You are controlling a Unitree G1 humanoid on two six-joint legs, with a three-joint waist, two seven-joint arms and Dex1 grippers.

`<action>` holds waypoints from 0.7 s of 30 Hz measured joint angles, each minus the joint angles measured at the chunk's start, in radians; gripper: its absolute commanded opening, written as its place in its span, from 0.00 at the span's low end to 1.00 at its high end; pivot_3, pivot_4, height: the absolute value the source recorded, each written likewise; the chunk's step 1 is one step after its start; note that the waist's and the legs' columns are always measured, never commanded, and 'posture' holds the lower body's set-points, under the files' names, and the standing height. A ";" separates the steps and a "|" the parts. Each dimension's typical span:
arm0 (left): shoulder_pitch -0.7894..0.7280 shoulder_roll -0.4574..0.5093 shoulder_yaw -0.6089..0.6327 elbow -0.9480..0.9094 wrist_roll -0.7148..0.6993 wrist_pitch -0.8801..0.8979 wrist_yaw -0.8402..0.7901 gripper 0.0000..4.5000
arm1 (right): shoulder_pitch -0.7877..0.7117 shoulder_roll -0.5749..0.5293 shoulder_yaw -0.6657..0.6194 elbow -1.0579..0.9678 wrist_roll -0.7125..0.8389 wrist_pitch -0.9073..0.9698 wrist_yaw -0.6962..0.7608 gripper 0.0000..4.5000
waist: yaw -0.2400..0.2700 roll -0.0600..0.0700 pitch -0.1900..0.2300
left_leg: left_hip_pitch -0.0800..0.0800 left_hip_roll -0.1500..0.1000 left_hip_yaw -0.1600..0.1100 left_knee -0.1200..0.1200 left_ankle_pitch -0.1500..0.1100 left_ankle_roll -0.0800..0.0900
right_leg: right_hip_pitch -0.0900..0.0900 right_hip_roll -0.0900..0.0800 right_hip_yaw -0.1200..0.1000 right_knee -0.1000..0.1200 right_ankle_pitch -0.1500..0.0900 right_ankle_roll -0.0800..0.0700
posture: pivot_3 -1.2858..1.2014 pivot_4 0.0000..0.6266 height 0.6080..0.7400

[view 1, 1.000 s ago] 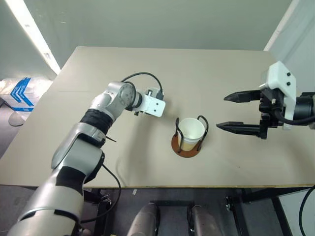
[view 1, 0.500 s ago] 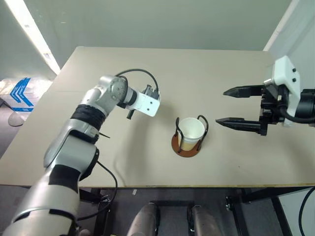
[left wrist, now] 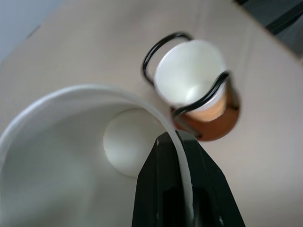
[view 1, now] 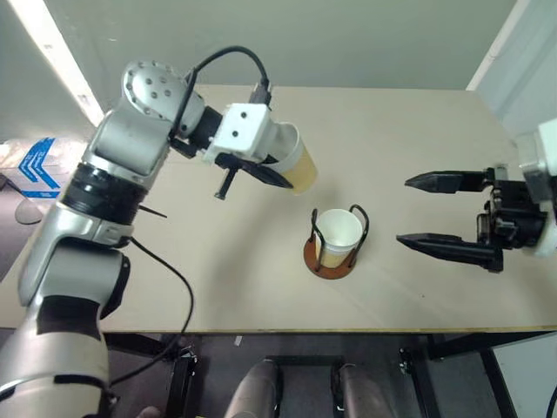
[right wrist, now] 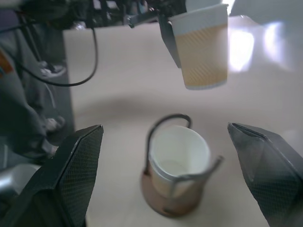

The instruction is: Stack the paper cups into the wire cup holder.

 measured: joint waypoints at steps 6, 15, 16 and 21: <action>-0.103 0.019 -0.105 -0.018 -0.164 0.072 -0.001 0.00 | 0.057 -0.010 -0.095 -0.029 0.124 0.007 -0.088 0.99 | 0.003 0.000 0.000 | 0.000 -0.001 0.000 0.001 0.001 0.002 | 0.003 -0.001 0.001 -0.002 -0.003 -0.006 | 0.52 0.24 1.00; -0.182 -0.074 -0.297 0.093 -0.213 -0.007 -0.001 0.00 | 0.164 -0.025 -0.166 -0.077 0.175 -0.012 -0.183 0.99 | 0.001 0.000 0.000 | 0.000 -0.001 0.000 0.001 0.001 0.005 | 0.003 -0.001 0.001 -0.002 0.000 0.001 | 0.52 0.24 1.00; -0.187 -0.087 -0.312 0.113 -0.209 -0.022 -0.001 0.00 | 0.171 -0.026 -0.171 -0.082 0.181 -0.014 -0.192 0.99 | 0.001 0.000 0.000 | 0.000 -0.001 0.000 0.001 0.001 0.005 | 0.003 -0.001 0.001 -0.002 0.001 0.004 | 0.52 0.24 1.00; -0.214 -0.154 -0.355 0.219 -0.188 -0.099 -0.001 0.00 | 0.217 -0.034 -0.208 -0.112 0.208 -0.027 -0.235 0.99 | 0.003 0.000 0.000 | -0.001 -0.001 0.000 0.001 0.000 0.003 | 0.003 -0.001 0.001 -0.004 -0.001 0.009 | 0.52 0.24 1.00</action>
